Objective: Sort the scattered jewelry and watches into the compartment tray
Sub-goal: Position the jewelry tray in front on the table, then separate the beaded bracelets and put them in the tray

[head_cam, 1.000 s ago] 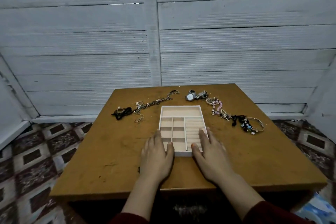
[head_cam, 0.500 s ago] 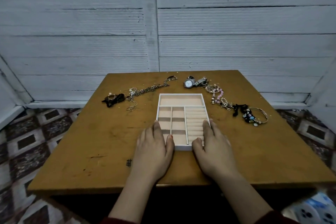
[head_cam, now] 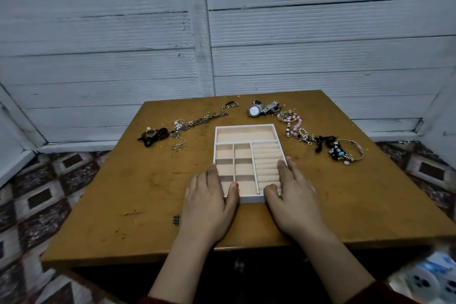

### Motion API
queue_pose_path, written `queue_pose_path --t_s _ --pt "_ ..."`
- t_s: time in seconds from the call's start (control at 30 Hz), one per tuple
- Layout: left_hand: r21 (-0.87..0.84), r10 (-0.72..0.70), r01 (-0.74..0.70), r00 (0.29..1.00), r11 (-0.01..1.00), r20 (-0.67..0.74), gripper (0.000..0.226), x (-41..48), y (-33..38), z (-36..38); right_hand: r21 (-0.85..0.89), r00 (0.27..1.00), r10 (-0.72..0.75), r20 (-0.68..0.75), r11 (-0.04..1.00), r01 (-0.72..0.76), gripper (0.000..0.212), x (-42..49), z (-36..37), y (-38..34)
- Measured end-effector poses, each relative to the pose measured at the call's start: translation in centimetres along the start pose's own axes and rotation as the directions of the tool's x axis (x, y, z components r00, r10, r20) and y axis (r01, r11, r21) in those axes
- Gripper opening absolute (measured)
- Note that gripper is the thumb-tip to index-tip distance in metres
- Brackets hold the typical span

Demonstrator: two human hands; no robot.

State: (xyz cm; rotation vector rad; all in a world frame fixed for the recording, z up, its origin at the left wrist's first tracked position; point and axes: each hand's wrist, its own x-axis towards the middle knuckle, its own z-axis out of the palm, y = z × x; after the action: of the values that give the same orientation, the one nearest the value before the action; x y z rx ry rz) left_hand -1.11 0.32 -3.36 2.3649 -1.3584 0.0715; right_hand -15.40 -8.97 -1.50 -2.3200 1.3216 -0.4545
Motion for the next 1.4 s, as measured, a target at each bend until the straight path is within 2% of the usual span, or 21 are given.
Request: queue_pose_path --t_s 0.2,0.33,0.53,0.67,0.77,0.9,1.17,1.27,1.4 --pt "-0.058 0.026 -0.03 0.997 0.998 -0.069 0.08 0.1 -0.1 -0.5 0.054 0.994 -0.047 -0.094 0.997 0.052 0.054 -0.2 -0.1 -0.2" --pt "-0.159 0.037 -0.058 0.991 0.986 -0.131 0.071 0.2 -0.2 -0.8 0.006 0.967 -0.193 -0.166 0.98 0.197 0.05 -0.5 -0.1 -1.1" --pt "-0.345 0.008 -0.06 0.989 0.937 -0.15 0.047 1.3 -0.8 -2.1 0.018 0.909 -0.333 -0.251 0.937 0.348 0.033 1.5 -0.1 -4.3" --pt "-0.397 -0.035 -0.056 0.975 0.916 -0.218 0.037 4.0 -3.5 -2.8 0.009 0.891 -0.405 -0.207 0.91 0.416 0.026 3.9 0.8 -7.7" --pt "-0.44 -0.118 -0.012 0.957 0.898 -0.267 0.03 6.5 -6.2 -2.8 -0.053 0.879 -0.462 -0.115 0.887 0.459 0.026 5.9 1.8 -10.1" --pt "-0.508 -0.267 0.081 0.914 0.858 -0.305 0.023 9.5 -9.5 -2.8 -0.118 0.873 -0.488 0.013 0.866 0.486 0.027 8.4 3.1 -12.6" --pt "-0.554 -0.471 0.22 0.804 0.803 -0.363 0.023 14.8 -16.1 -3.8 -0.166 0.866 -0.487 0.116 0.85 0.5 0.029 13.5 6.1 -17.1" --pt "-0.569 -0.502 0.243 0.788 0.786 -0.357 0.026 14.9 -17.4 -3.1 -0.203 0.863 -0.487 0.134 0.839 0.505 0.029 15.1 7.3 -18.7" --pt "-0.551 -0.474 0.222 0.799 0.805 -0.371 0.028 15.3 -18.1 -2.7 -0.268 0.861 -0.497 0.106 0.82 0.506 0.031 17.5 9.3 -20.8"
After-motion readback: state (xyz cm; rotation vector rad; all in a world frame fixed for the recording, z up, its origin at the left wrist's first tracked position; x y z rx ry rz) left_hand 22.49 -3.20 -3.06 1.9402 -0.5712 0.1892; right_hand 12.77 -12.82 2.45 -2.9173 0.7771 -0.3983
